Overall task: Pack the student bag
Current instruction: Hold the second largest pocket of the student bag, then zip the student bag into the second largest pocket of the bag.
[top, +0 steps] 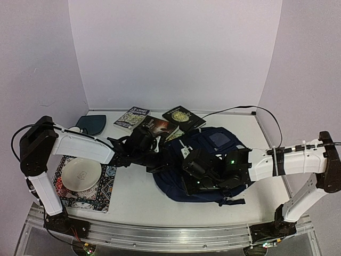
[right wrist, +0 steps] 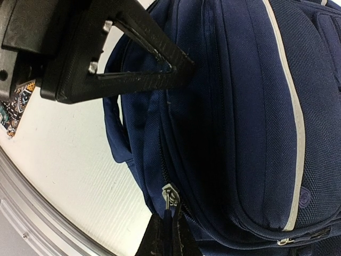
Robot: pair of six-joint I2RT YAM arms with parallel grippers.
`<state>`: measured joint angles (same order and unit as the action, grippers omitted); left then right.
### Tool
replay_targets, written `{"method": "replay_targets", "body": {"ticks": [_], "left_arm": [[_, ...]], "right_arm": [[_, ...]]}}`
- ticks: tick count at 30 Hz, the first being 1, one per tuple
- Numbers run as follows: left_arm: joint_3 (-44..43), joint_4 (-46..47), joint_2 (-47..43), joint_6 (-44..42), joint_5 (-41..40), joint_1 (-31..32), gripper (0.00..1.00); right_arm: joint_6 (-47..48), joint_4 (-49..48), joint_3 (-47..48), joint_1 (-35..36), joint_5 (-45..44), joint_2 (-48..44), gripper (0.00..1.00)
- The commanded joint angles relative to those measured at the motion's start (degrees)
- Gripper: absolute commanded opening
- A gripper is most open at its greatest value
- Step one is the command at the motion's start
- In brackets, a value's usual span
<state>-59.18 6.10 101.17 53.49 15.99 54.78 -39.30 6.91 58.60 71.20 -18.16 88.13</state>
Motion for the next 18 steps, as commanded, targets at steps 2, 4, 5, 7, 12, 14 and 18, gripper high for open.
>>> {"method": "replay_targets", "body": {"ticks": [2,4,5,7,12,14,18], "left_arm": [[-0.9,-0.8,-5.3,-4.1,-1.4,-1.1,0.0],[-1.1,-1.5,-6.8,-4.9,-1.5,-2.2,0.0],[-1.4,-2.0,-7.6,-5.4,-1.4,-2.9,0.0],[-2.4,-3.6,-8.8,-6.6,-1.2,-3.9,0.0],[-4.4,-8.3,-11.1,-9.6,-0.1,-6.9,0.0],[-4.5,-9.5,-12.3,-10.4,0.0,-8.1,0.0],[-5.4,-13.0,-13.5,-12.7,-1.1,-9.5,0.0]], "right_arm": [[-0.1,2.8,-2.8,0.3,-7.4,-6.0,0.0],[-0.9,5.9,-4.7,0.3,-10.1,-8.1,0.0],[-1.4,7.6,-5.9,0.3,-11.3,-9.2,0.0],[-2.3,10.2,-8.3,0.3,-13.4,-11.2,0.0],[-3.7,14.9,-14.4,-0.9,-17.3,-15.3,0.0],[-3.8,15.9,-16.1,-2.1,-18.0,-16.7,0.0],[-3.5,16.7,-19.3,-7.1,-17.0,-20.0,0.0]]}}
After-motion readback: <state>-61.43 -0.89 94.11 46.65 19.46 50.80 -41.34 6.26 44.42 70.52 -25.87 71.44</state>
